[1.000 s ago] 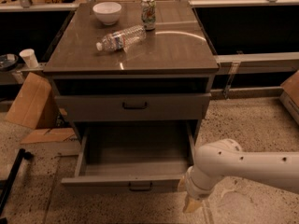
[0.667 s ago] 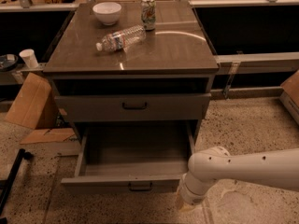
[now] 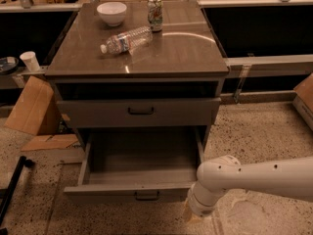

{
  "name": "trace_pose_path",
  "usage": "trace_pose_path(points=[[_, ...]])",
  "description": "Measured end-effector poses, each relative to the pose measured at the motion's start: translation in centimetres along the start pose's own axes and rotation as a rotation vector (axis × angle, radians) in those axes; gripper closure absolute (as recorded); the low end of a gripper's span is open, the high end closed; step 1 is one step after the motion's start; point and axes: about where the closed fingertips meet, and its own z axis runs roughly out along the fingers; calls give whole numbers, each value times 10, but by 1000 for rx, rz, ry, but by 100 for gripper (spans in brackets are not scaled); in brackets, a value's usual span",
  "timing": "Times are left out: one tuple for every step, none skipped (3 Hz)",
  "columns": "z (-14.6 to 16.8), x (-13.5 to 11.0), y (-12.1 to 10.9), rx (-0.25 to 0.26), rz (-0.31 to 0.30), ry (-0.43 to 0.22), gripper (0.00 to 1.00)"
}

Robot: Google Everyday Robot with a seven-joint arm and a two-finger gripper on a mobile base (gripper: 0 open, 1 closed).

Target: Close middle drawer

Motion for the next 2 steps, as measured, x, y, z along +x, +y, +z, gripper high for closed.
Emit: trace_pose_path(points=[[13,10,-11,45,10,13,100],[29,25,-32,137,14,11,100]])
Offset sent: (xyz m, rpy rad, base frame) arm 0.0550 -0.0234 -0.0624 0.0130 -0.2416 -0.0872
